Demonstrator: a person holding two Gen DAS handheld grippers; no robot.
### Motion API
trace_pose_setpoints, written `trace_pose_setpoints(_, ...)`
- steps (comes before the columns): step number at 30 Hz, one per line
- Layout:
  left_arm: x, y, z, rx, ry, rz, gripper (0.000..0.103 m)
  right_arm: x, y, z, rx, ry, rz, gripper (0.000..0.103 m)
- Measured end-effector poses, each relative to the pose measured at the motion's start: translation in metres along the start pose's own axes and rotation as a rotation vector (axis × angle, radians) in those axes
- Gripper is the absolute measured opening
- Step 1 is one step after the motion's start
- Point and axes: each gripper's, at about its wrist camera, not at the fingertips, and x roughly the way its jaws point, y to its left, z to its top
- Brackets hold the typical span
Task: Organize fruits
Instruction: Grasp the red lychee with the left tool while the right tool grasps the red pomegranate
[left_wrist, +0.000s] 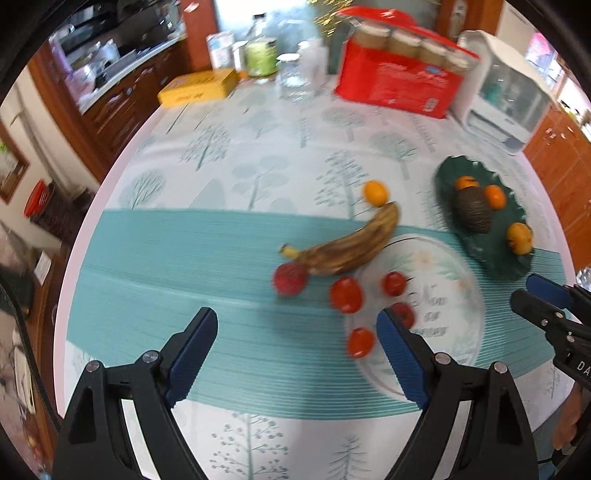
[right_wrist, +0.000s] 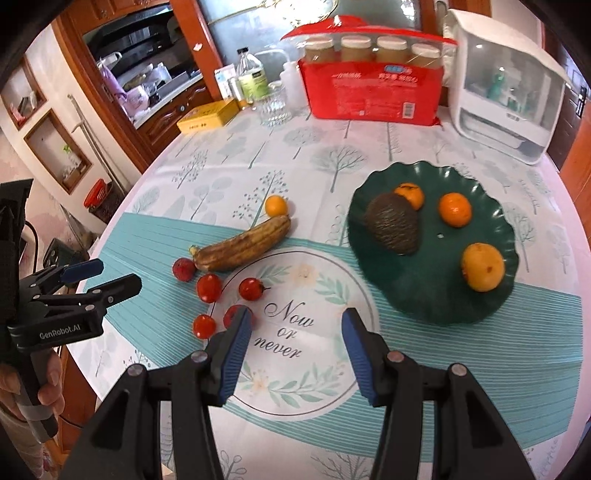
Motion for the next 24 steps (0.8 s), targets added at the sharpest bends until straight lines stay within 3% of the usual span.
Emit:
trace_pose_setpoints(13,0.051,0.036,-0.002,-0.065,0.061,-0.055,0.087,0.049,0.032,-0.005,-0.05,0.08,0.02,0.051)
trace_pose_setpoints(20,0.083,0.031,0.008,-0.007,0.074,-0.072,0.087,0.079,0.038,-0.01,-0.037,0.148,0.031,0.051)
trace_pose_setpoints(24,0.098,0.028,0.012,0.008,0.1,-0.103,0.081,0.093,0.046,-0.011,-0.038,0.173,0.039,0.051)
